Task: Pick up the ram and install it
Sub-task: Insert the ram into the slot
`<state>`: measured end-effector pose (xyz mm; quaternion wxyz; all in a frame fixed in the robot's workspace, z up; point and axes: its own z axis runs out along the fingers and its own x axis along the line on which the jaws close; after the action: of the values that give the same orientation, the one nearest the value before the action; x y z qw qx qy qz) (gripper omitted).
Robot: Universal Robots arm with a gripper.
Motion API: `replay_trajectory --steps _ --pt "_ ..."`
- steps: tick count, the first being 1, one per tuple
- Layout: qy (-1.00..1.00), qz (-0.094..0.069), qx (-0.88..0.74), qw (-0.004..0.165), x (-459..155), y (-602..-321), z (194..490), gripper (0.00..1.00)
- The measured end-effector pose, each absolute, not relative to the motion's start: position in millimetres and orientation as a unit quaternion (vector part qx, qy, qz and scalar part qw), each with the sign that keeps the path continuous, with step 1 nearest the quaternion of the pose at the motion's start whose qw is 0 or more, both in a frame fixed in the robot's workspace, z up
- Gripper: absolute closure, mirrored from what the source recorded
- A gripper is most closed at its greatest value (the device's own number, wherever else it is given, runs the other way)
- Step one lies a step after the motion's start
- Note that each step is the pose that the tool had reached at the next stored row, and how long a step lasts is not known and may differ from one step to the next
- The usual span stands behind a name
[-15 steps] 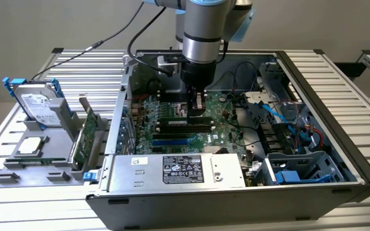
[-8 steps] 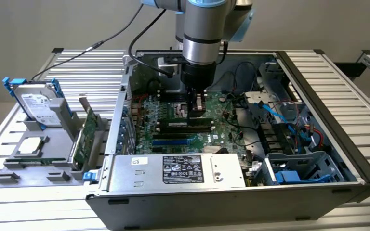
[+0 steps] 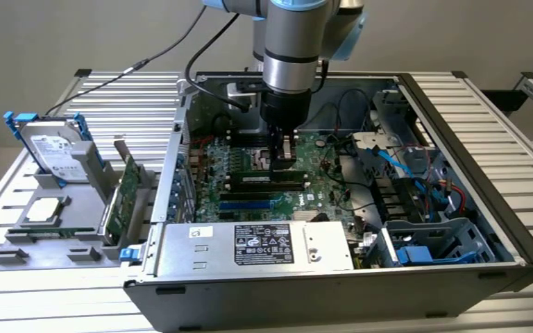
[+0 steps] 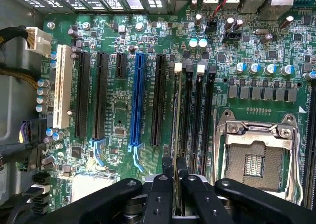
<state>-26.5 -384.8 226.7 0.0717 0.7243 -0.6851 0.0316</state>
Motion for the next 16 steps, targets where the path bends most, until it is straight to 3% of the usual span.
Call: replay_trajectory --steps 16 --pt "-0.685 0.021 0.725 0.06 -26.5 -393.7 232.2 0.86"
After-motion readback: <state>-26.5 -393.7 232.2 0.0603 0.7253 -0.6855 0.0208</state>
